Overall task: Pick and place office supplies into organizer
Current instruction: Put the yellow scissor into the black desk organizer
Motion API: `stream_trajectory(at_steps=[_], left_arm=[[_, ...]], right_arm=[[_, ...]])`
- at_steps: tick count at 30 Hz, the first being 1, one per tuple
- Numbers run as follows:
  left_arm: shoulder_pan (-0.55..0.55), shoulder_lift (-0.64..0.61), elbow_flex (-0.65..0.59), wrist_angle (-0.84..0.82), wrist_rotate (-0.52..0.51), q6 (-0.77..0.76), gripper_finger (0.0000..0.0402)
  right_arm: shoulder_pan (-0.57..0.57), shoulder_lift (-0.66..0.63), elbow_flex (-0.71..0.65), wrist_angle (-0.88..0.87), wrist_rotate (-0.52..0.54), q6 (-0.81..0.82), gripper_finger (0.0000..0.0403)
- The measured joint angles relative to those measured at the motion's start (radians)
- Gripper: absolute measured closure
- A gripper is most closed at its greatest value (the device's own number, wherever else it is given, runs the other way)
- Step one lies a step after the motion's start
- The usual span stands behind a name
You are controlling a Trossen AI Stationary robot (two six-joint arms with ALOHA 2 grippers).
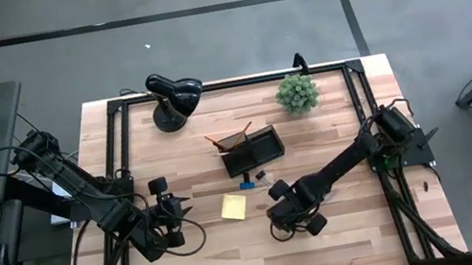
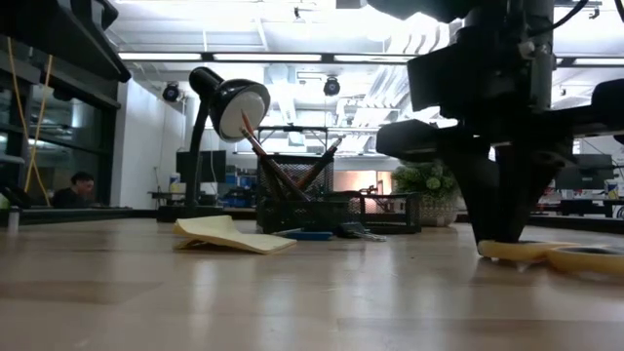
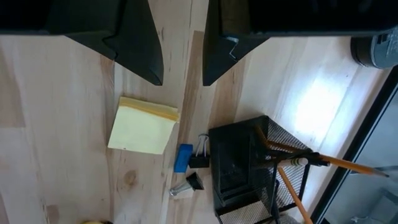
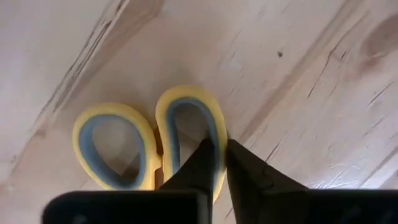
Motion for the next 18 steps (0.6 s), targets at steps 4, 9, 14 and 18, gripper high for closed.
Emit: stream_trajectory(at_steps=[4,9,14,18], left_arm=[[0.000,0.000,0.000,0.000,-0.004,0.000,0.0300],[0.000,0.000,0.000,0.000,-0.005,0.000,0.0300],[0.000,0.000,0.000,-0.001,-0.007,0.000,0.0300],[0.000,0.000,0.000,-0.001,-0.010,0.000,0.0300]], right_arm=[[0.000,0.000,0.001,-0.020,0.025,0.039,0.0380],[-0.010,0.006,0.073,-0.131,0.146,0.093,0.0386],[-0.046,0.005,0.253,-0.204,0.269,0.130,0.0386],[-0.097,0.004,0.429,-0.202,0.423,0.132,0.0386]])
